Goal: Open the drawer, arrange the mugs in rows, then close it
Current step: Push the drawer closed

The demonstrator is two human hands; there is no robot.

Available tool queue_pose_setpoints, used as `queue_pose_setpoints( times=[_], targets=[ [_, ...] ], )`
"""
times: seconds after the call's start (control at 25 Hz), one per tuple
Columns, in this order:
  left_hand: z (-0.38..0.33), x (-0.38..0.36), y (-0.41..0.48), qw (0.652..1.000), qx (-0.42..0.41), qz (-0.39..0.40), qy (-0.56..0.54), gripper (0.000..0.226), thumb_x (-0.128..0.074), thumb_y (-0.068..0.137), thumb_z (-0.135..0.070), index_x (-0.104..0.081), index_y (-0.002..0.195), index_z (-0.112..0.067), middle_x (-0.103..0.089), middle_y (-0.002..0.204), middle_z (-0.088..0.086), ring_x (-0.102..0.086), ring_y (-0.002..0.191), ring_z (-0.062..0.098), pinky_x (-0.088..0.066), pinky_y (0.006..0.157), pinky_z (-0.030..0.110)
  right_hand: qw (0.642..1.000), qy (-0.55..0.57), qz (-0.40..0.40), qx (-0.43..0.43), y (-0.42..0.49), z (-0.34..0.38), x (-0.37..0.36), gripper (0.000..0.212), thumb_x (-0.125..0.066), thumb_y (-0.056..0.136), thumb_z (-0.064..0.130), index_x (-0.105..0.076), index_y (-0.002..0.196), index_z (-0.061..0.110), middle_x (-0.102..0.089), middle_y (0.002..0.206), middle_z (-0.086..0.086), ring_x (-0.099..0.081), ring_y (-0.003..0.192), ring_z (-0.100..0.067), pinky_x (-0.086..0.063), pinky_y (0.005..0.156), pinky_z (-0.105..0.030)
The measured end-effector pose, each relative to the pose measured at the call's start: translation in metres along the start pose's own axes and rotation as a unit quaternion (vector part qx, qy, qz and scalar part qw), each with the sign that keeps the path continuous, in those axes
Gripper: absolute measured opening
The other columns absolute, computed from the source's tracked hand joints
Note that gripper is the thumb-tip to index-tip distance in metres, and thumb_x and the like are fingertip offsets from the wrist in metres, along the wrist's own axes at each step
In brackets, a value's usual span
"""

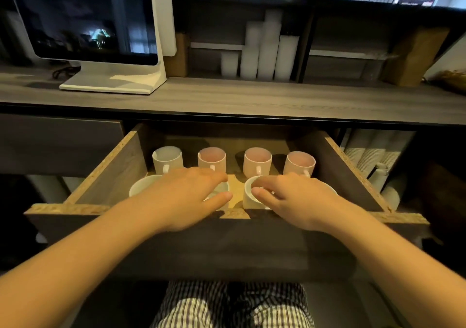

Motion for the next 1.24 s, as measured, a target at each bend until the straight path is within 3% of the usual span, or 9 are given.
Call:
queue_pose_setpoints(
  times=[0.2,0.36,0.52,0.56,0.76,1.0,1.12,1.24],
  targets=[
    [0.010,-0.023,-0.021,0.998,0.025,-0.054,0.000,0.050,-0.026,0.093,-0.055,-0.045,0.132,-0.031,-0.053,0.136,-0.010,-0.049,0.119,0.008,-0.041,0.099,0.029,0.998,-0.004,-0.067,-0.009,-0.011,-0.004,-0.023,0.053,-0.020,0.092,0.056,-0.063,0.102,0.026,-0.068,0.095,0.003,-0.062,0.082,-0.012,-0.054,0.072,-0.036],
    [0.012,-0.030,-0.016,0.990,0.034,-0.112,0.075,0.081,0.001,0.077,-0.066,-0.052,0.125,-0.027,-0.060,0.126,-0.009,-0.055,0.114,0.010,-0.043,0.093,0.030,0.982,-0.095,-0.163,-0.012,-0.008,-0.006,-0.027,0.068,-0.003,0.087,0.056,-0.063,0.093,0.026,-0.070,0.090,0.004,-0.062,0.079,-0.013,-0.054,0.066,-0.034],
    [0.018,-0.027,-0.009,0.976,0.025,-0.183,0.116,0.077,-0.005,0.091,-0.059,-0.071,0.089,-0.021,-0.075,0.085,-0.004,-0.070,0.075,0.014,-0.056,0.061,0.032,0.968,-0.116,-0.221,-0.012,0.001,-0.008,-0.025,0.065,-0.011,0.092,0.050,-0.068,0.083,0.022,-0.072,0.081,0.002,-0.064,0.073,-0.016,-0.055,0.059,-0.033],
    [0.021,-0.027,-0.006,0.974,0.029,-0.188,0.123,0.076,-0.006,0.093,-0.057,-0.072,0.084,-0.020,-0.075,0.080,-0.003,-0.070,0.071,0.015,-0.057,0.060,0.033,0.963,-0.124,-0.240,-0.010,0.004,-0.009,-0.024,0.065,-0.012,0.094,0.049,-0.069,0.079,0.022,-0.073,0.078,0.002,-0.066,0.073,-0.017,-0.055,0.057,-0.032],
    [0.034,-0.028,0.022,0.975,0.044,-0.175,0.128,0.076,-0.006,0.093,-0.055,-0.072,0.086,-0.018,-0.076,0.085,0.001,-0.072,0.080,0.020,-0.053,0.086,0.046,0.950,-0.146,-0.277,-0.002,0.030,-0.020,-0.021,0.071,-0.010,0.095,0.047,-0.074,0.082,0.018,-0.075,0.086,0.000,-0.069,0.088,-0.021,-0.055,0.059,-0.033],
    [0.059,-0.026,0.068,0.975,0.060,-0.172,0.125,0.072,-0.008,0.093,-0.054,-0.070,0.102,-0.016,-0.073,0.103,0.002,-0.069,0.096,0.022,-0.048,0.094,0.045,0.946,-0.137,-0.291,-0.025,0.078,-0.047,-0.015,0.063,-0.016,0.094,0.049,-0.071,0.098,0.019,-0.073,0.107,-0.002,-0.063,0.109,-0.025,-0.055,0.080,-0.036],
    [0.074,-0.027,0.094,0.973,0.059,-0.177,0.136,0.060,-0.023,0.092,-0.053,-0.067,0.111,-0.016,-0.070,0.113,0.002,-0.065,0.106,0.022,-0.034,0.103,0.042,0.942,-0.158,-0.295,-0.024,0.104,-0.059,-0.010,0.050,-0.029,0.093,0.047,-0.069,0.105,0.018,-0.070,0.113,-0.004,-0.059,0.117,-0.027,-0.052,0.088,-0.038],
    [0.088,-0.026,0.124,0.973,0.055,-0.171,0.146,0.059,-0.031,0.087,-0.053,-0.063,0.117,-0.014,-0.066,0.120,0.004,-0.061,0.113,0.024,-0.023,0.103,0.041,0.941,-0.161,-0.296,-0.029,0.132,-0.072,-0.004,0.049,-0.032,0.092,0.046,-0.066,0.111,0.017,-0.067,0.119,-0.006,-0.053,0.124,-0.028,-0.046,0.096,-0.040]
  ],
)
Point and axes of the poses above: each hand's wrist, its own y-axis towards the middle knuckle, its own x-axis out of the back of the hand, z = x × y, the point moved 7 cm from there along y, towards the middle knuckle
